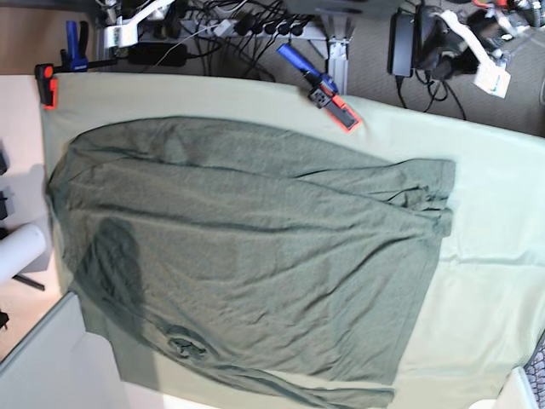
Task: Fold the T-shirt properly
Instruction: 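Move both grippers from rest toward the green shirt, then lower the left gripper onto the shirt edge and pinch the fabric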
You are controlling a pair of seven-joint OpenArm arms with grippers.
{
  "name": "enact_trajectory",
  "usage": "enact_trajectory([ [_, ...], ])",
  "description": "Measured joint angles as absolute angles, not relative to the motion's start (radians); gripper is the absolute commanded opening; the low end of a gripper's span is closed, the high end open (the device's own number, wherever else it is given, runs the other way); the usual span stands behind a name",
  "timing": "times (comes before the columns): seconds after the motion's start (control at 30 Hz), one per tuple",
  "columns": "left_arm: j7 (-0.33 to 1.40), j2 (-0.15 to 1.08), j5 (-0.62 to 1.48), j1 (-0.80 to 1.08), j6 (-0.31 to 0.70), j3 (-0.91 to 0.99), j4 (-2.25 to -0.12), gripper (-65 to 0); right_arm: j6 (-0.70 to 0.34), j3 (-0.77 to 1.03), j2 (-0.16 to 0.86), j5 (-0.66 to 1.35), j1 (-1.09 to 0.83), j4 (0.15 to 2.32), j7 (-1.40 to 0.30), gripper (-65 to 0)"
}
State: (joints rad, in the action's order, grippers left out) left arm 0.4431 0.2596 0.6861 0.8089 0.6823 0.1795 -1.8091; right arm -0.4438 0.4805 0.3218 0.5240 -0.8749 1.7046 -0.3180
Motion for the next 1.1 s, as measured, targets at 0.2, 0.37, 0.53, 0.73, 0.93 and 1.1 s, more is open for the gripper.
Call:
enact_trajectory([
  [0.2,0.446,0.339,0.727,0.811,0.682,0.220,-1.843,-34.4,-0.444,0.630,0.324,0.631,-0.760,1.736,-0.379,-32.4],
  [0.37,0.446,0.379,0.728,0.812,0.683,0.220,-1.862,-34.4,-0.433,0.695,0.327,0.643,-0.603,1.698,-0.399,-32.4],
  [0.53,0.448,0.426,0.733,0.802,0.682,0.220,-1.866,-34.4,-0.424,0.698,0.327,0.616,-0.452,1.579,-0.419,-32.4],
  [0.73,0.447,0.473,0.740,0.756,0.685,0.219,-1.868,-33.9,-0.399,0.746,0.336,0.599,-0.306,1.383,-0.423,-32.4],
  [0.93,0.450,0.521,0.751,0.664,0.685,0.218,-1.868,-28.6,-0.399,0.792,0.361,0.602,-0.231,1.305,-0.424,-32.4],
  [1.1,0.474,0.524,0.750,0.591,0.667,0.215,-1.864,-28.6,-0.399,0.791,0.364,0.603,-0.193,1.264,-0.425,-32.4],
])
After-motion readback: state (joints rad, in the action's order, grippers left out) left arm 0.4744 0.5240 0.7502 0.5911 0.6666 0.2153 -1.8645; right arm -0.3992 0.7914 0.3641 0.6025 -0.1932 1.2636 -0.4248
